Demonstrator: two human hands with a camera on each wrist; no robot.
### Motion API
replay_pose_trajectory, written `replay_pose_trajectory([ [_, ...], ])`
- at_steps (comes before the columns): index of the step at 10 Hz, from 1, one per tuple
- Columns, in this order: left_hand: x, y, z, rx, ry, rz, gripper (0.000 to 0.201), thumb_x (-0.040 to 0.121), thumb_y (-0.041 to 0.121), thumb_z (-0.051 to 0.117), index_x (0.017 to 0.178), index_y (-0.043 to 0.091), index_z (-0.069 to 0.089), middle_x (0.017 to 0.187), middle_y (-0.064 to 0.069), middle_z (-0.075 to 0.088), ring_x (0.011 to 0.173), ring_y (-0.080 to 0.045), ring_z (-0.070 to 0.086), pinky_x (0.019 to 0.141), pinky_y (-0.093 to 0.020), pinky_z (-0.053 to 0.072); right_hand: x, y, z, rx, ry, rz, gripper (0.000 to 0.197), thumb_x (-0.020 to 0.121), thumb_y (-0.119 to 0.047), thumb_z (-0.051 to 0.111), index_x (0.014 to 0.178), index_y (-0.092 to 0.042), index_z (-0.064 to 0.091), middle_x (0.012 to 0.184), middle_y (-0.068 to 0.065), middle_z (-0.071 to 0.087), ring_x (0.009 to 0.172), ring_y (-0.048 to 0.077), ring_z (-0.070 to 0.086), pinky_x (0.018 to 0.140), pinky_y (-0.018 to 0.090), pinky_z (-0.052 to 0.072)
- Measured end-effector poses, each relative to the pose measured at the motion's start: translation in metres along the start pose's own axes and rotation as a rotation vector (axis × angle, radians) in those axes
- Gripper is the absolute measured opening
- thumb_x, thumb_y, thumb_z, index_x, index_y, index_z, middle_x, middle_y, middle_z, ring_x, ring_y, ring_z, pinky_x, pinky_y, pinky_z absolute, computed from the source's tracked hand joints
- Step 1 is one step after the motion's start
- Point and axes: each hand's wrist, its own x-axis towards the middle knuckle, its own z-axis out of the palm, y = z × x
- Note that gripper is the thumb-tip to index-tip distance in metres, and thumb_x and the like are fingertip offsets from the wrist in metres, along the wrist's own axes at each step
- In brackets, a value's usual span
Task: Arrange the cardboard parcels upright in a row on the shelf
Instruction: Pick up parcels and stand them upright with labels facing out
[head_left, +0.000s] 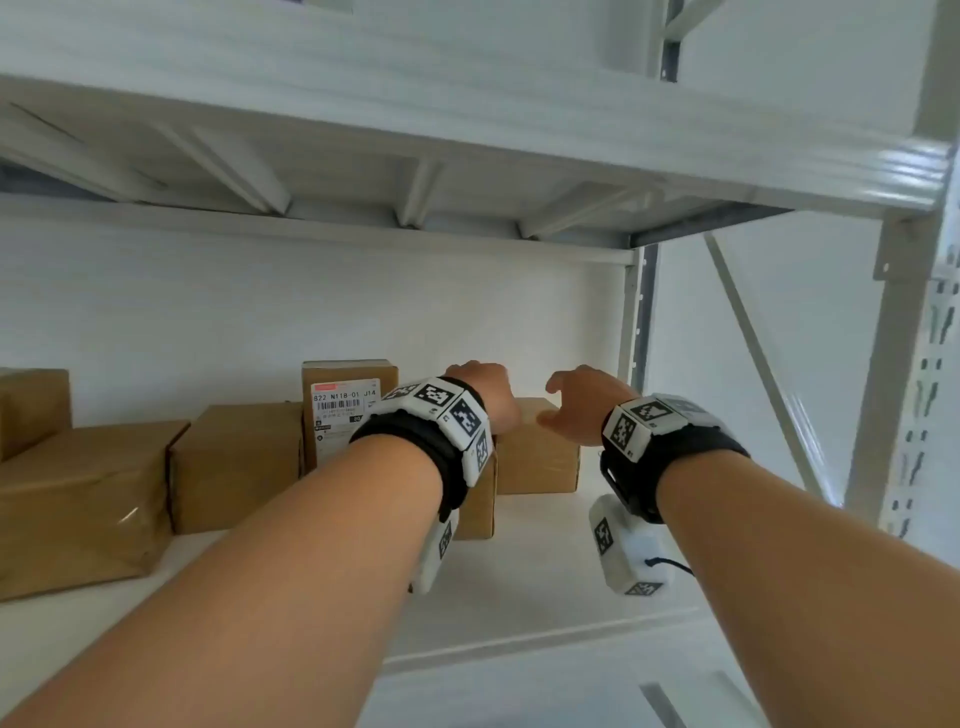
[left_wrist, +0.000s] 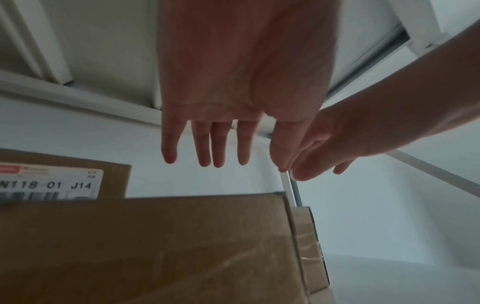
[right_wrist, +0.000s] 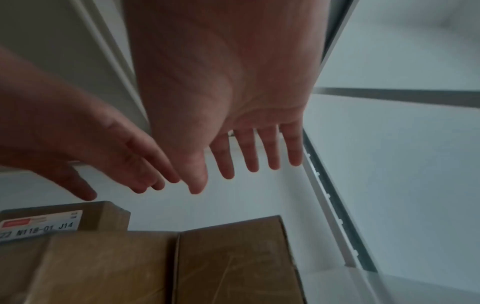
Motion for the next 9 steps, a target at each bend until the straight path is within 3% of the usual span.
replay_pose_trajectory([
  [1,0.009,-0.005,0.007,-0.021,-0.13,-0.035,0.048,0.09,0.028,0.059,0.134,0.009,0.053,0.12,-0.003,0.058,0.099,-0.019,0.053,0.083,-0.027,0.043,0.015,-0.005,0.008,0.016,-0.055,0.005,0.049,0.091,-0.042,0.052,0.133,-0.017,0.053,0.128,0.005,0.057,0.111,0.023,0.06,0.086,0.031,0.049],
  [2,0.017,-0.013,0.015,0.017,-0.191,-0.053,0.043,0.091,0.024,0.058,0.131,0.008,0.057,0.127,-0.006,0.061,0.099,-0.018,0.054,0.076,-0.024,0.044,0.027,-0.012,0.018,0.031,-0.113,0.011,0.058,0.089,-0.054,0.05,0.132,-0.015,0.054,0.128,0.007,0.058,0.11,0.025,0.061,0.088,0.032,0.05],
  [3,0.021,-0.019,0.019,0.001,-0.193,-0.066,0.043,0.09,0.027,0.059,0.13,0.009,0.058,0.131,-0.007,0.061,0.115,-0.022,0.059,0.087,-0.026,0.046,0.038,-0.018,0.027,0.023,-0.181,0.06,0.077,0.085,-0.07,0.038,0.14,-0.017,0.046,0.14,0.01,0.046,0.117,0.029,0.056,0.098,0.042,0.047],
  [4,0.023,-0.025,0.023,-0.028,-0.166,-0.081,0.039,0.089,0.026,0.059,0.125,0.01,0.063,0.125,-0.008,0.065,0.114,-0.024,0.062,0.092,-0.031,0.048,0.048,-0.023,0.039,0.059,-0.222,0.135,0.084,0.084,-0.075,0.03,0.142,-0.016,0.04,0.143,0.013,0.039,0.122,0.032,0.051,0.103,0.047,0.041],
  [5,0.026,-0.029,0.027,-0.04,-0.133,-0.092,0.036,0.088,0.023,0.06,0.121,0.009,0.066,0.121,-0.008,0.067,0.102,-0.021,0.064,0.091,-0.031,0.05,0.055,-0.021,0.048,0.14,-0.236,0.206,0.086,0.08,-0.076,0.038,0.143,-0.019,0.031,0.141,0.016,0.039,0.123,0.037,0.049,0.103,0.048,0.041],
  [6,0.03,-0.029,0.029,-0.02,-0.14,-0.095,0.037,0.089,0.022,0.061,0.124,0.008,0.064,0.123,-0.009,0.066,0.09,-0.016,0.054,0.089,-0.028,0.049,0.061,-0.016,0.051,0.156,-0.246,0.212,0.083,0.077,-0.074,0.048,0.141,-0.022,0.031,0.137,0.015,0.041,0.12,0.036,0.051,0.1,0.048,0.043],
  [7,0.032,-0.028,0.029,0.009,-0.152,-0.096,0.038,0.09,0.023,0.062,0.125,0.009,0.063,0.124,-0.008,0.065,0.09,-0.015,0.052,0.09,-0.028,0.048,0.063,-0.014,0.05,0.144,-0.263,0.206,0.085,0.076,-0.072,0.052,0.141,-0.021,0.03,0.136,0.015,0.041,0.121,0.035,0.05,0.101,0.048,0.042],
  [8,0.031,-0.027,0.029,0.058,-0.17,-0.086,0.04,0.091,0.023,0.06,0.128,0.009,0.061,0.121,-0.005,0.064,0.095,-0.016,0.053,0.091,-0.029,0.047,0.059,-0.011,0.049,0.151,-0.266,0.195,0.079,0.076,-0.067,0.055,0.137,-0.022,0.033,0.135,0.013,0.039,0.118,0.035,0.05,0.095,0.043,0.043],
  [9,0.023,-0.022,0.023,0.129,-0.238,-0.068,0.045,0.097,0.023,0.051,0.138,0.003,0.05,0.14,-0.012,0.053,0.123,-0.024,0.053,0.092,-0.029,0.042,0.054,-0.005,0.044,0.176,-0.236,0.195,0.072,0.077,-0.063,0.057,0.132,-0.02,0.039,0.134,0.012,0.04,0.115,0.033,0.051,0.089,0.04,0.042],
])
